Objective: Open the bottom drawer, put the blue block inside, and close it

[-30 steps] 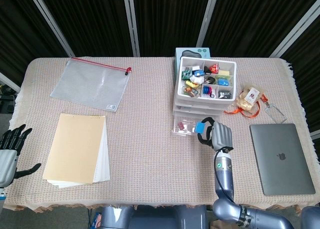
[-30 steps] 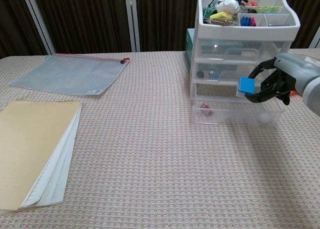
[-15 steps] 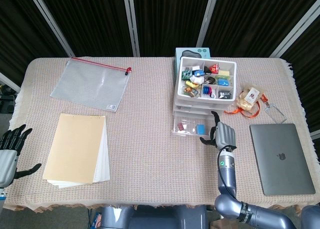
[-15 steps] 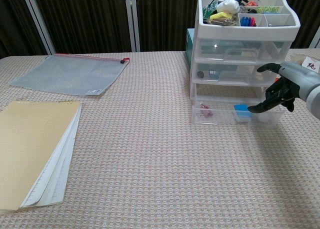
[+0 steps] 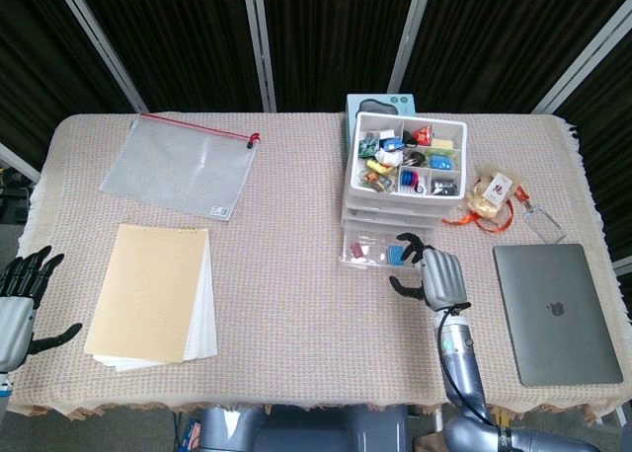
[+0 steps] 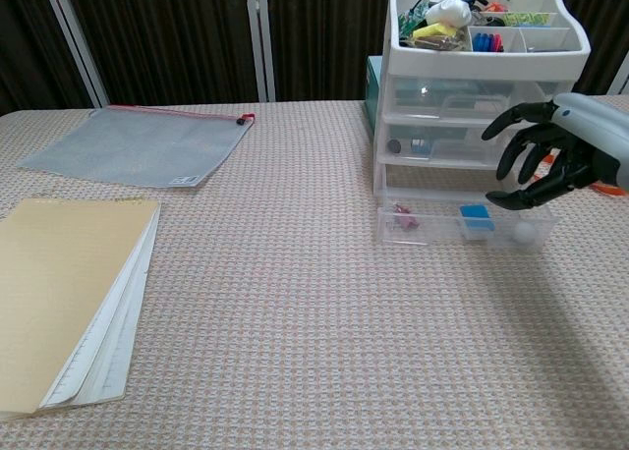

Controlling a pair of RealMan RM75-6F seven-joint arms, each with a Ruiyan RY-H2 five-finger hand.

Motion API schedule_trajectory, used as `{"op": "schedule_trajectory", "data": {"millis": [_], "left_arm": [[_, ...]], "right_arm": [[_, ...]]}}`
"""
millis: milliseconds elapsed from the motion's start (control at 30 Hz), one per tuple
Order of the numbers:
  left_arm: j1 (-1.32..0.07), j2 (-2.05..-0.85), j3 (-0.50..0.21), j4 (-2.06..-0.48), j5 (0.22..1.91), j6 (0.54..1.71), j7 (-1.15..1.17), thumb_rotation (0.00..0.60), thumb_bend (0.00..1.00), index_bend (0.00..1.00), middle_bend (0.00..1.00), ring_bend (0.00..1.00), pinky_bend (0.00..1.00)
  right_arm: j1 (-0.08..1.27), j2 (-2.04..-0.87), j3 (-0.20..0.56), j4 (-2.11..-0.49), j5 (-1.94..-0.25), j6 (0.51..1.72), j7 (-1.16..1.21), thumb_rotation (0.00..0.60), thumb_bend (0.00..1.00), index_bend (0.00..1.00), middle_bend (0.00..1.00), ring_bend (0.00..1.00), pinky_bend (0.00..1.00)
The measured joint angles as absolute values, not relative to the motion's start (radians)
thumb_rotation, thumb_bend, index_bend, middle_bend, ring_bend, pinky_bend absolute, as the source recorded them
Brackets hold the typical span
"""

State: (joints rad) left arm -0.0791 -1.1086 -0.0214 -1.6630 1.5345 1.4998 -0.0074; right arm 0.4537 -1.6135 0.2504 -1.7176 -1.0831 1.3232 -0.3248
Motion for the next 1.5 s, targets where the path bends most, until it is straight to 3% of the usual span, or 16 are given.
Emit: {"op": "schedule_trajectory", "data": {"millis": [100,267,433,833,1500], "left_arm": [[-0.078,-1.112,-0.022,-1.658,1.539,1.505,-0.004,0.6,0.18,0.08,0.0,0.0,0.0],[-0.077,-1.12,-0.024,-1.649,1.545,1.515,0.001,0.6,0.18,0.08,0.0,0.0,0.0],[-0.076,-1.124,-0.023,-1.645,1.552,1.521,0.0,0.6,0.18,0.08,0.0,0.0,0.0],[-0.076,-1.128,-0.024,-1.64,1.556,1.525,-0.003,0.6,0.18,0.08,0.0,0.0,0.0],[-0.079,-1.125,-0.029,-1.639,1.553,1.525,-0.022,0.6,0.18,0.08,0.0,0.0,0.0]], "right_arm": [[0.442,-1.567,0.174,-1.706,-1.238,1.315,-0.272,0.6,0.19,0.17,0.13,0.03,0.11],[0.441,-1.463,0.038,-1.636,-1.477,1.275,-0.181,0.6,0.34,0.11,0.05,0.0,0.01],[0.444,-1.438,-0.019,-1.549,-1.579,1.264,-0.304,0.6,0.41,0.1,0.03,0.0,0.0],[0.482,-1.474,-0.054,-1.333,-1.768,1.249,-0.766,0.6,0.43,0.14,0.03,0.0,0.0],[0.534,-1.575,-0.036,-1.179,-1.818,1.139,-1.015,0.6,0.44,0.18,0.06,0.0,0.0]]}}
